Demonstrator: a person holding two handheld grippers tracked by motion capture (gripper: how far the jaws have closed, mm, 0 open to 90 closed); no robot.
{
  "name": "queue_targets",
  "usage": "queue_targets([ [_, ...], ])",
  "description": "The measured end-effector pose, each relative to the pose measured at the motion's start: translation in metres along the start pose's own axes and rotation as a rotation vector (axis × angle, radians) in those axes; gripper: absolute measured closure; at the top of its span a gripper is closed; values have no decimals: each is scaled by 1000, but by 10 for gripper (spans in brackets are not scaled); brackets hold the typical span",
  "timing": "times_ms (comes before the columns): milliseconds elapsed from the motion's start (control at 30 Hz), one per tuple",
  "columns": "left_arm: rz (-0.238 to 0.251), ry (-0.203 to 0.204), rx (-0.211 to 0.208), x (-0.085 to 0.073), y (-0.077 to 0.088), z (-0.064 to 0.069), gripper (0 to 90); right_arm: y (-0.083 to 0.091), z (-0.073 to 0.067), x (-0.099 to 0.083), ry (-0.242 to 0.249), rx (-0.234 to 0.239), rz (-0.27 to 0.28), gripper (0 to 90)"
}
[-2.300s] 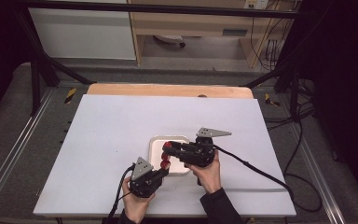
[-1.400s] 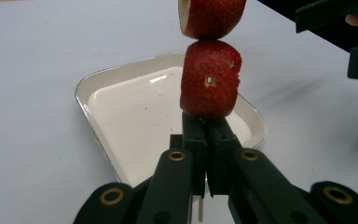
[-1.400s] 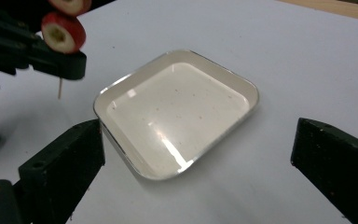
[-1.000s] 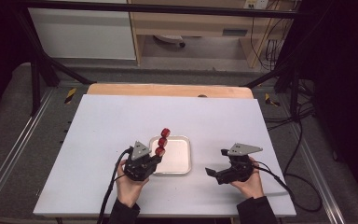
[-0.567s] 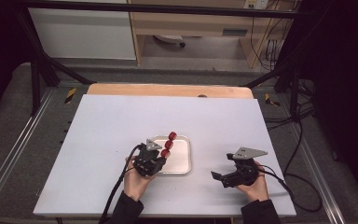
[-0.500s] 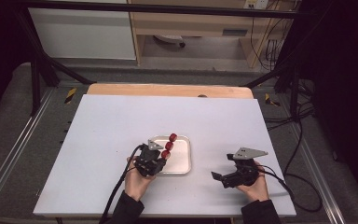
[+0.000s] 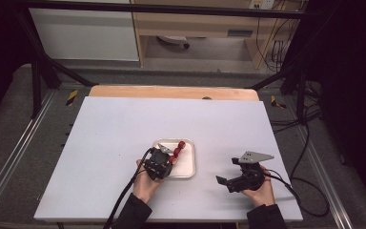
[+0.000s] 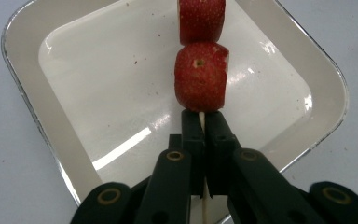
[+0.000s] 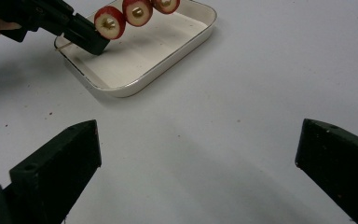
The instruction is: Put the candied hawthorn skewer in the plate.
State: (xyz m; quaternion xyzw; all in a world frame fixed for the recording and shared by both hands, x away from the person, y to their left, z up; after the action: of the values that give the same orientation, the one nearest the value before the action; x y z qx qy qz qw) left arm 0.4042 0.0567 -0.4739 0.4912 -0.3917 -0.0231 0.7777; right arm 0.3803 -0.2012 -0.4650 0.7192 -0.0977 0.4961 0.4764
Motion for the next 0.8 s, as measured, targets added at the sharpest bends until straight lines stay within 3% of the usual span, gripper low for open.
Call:
queue_targets([
  [200,10,-12,9,1,-1,-2,873,-1,0,0,6,2,0,7],
  [400,5,-33,34,0,4,-5,776,-1,-1,-1,5,4,-1,7],
  [500,31,-43,10,1,14,-8,683,0,0,0,1,2,3,7],
  [600,54,-76,13,2,28,-15,543,2,0,1,2,2,12,8],
  [667,65,-92,-10,3,37,-20,472,2,1,2,-3,0,14,7],
  [800,76,-175,-32,-1,53,-28,353,3,1,2,-5,0,20,7],
])
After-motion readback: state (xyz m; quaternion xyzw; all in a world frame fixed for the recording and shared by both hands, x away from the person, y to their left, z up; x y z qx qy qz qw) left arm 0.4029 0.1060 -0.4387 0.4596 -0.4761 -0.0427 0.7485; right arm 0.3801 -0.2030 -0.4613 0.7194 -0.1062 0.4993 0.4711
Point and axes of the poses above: each handheld gripper's, and its own axes: y roughly backward along the jaws, x roughly out of its top, z roughly to its right, the point moved 5 cm from there along -y, roughly forward along the jaws, and after that the axes turned 10 degrees about -x, right-handed, at the moved point
